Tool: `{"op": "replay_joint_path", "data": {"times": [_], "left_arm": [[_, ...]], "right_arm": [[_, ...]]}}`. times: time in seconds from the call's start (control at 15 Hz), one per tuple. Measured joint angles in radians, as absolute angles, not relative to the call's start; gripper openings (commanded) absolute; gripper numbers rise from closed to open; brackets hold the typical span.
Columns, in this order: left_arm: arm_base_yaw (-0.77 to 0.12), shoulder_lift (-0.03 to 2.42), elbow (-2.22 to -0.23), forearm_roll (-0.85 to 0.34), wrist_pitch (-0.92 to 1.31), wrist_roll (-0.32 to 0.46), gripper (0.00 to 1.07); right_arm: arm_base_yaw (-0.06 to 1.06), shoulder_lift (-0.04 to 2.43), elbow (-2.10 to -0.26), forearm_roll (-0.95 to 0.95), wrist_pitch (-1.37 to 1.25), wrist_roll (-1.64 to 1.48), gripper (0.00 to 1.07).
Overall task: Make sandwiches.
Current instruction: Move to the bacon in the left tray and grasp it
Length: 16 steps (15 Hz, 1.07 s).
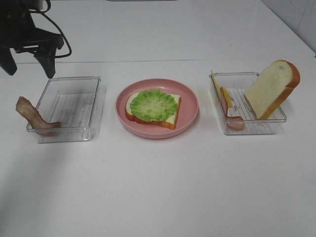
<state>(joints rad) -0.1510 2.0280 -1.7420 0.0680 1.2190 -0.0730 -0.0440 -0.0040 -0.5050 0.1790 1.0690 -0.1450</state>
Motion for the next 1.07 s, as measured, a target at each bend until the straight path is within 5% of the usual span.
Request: {"op": "replay_joint_path", "data": {"times": [0.67,0.73,0.93,1.07], "left_arm": [[-0.079,2.023,-1.528,-0.061,1.002,-0.075,0.74],[-0.079,2.056,-1.528,-0.1,0.979,-0.072,0.63],[-0.079,2.068,-1.527,-0.088,0.979,-0.069,0.53],[-0.079,2.068,-1.527,-0.079,0.979,-0.069,0.33]], "right_arm": [[-0.044,-0.004,-0.505,0.179,1.069,-0.145,0.79],[-0.044,-0.004,-0.505,0.179,1.069,-0.145,0.79],[-0.044,-0.004,-0.505,0.179,1.069,-0.145,0.79],[-0.044,-0.004,-0.505,0.179,1.069,-0.145,0.79]]}}
